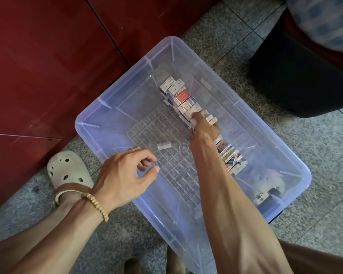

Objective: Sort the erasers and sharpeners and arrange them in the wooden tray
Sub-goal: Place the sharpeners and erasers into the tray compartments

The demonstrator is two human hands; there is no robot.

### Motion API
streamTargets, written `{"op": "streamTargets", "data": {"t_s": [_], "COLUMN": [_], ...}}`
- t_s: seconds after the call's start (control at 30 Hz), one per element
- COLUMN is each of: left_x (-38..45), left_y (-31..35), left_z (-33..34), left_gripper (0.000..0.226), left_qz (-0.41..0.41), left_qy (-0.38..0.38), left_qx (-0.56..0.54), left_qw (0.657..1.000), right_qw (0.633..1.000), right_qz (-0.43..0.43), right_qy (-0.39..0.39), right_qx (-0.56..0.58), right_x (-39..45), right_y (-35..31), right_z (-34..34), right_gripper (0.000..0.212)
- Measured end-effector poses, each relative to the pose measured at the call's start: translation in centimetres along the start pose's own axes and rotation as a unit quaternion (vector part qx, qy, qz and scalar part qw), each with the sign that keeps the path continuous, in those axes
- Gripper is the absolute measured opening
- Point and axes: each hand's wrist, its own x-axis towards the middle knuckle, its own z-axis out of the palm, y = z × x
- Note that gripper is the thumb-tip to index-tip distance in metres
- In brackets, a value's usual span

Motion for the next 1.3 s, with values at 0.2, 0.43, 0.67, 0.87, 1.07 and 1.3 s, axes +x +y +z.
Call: {"op": "streamTargets", "data": {"t_s": [0.2,0.43,0.67,0.87,1.07,1.3], "left_x": [0.2,0.0,0.1,0.0,1.2,2.3], "left_y": [-0.1,-0.1,0.1,0.6,3.2,7.9], "left_z": [-0.2,-0.6,-0.5,-1.3,-4.7,-10.4], "left_gripper": [0.024,0.026,0.029,0.006,0.006,0.033], "left_qz": [-0.001,-0.002,-0.008,-0.006,0.012,0.044], "left_qy": [-0.005,-0.013,-0.010,-0.013,0.035,0.133], "left_qx": [-0.029,-0.035,-0.029,-0.019,-0.036,-0.055], "left_qw": [1.000,0.999,1.000,1.000,0.999,0.989], "right_qw": [0.999,0.999,1.000,0.986,0.944,0.919], "right_qz": [0.004,-0.040,-0.018,-0.008,0.004,-0.002], "right_qy": [-0.039,-0.019,-0.011,-0.158,-0.329,-0.395], "right_qx": [0.031,-0.020,-0.008,0.048,0.001,0.020], "right_x": [0.5,0.0,-0.1,-3.2,-9.7,-18.0], "right_y": [-0.2,-0.5,-0.6,-0.8,-3.6,-7.5], "right_z": [-2.4,-0.7,-1.0,-3.1,-3.1,-1.5], "right_gripper": [0.013,0.057,0.031,0.023,0.024,0.019]}}
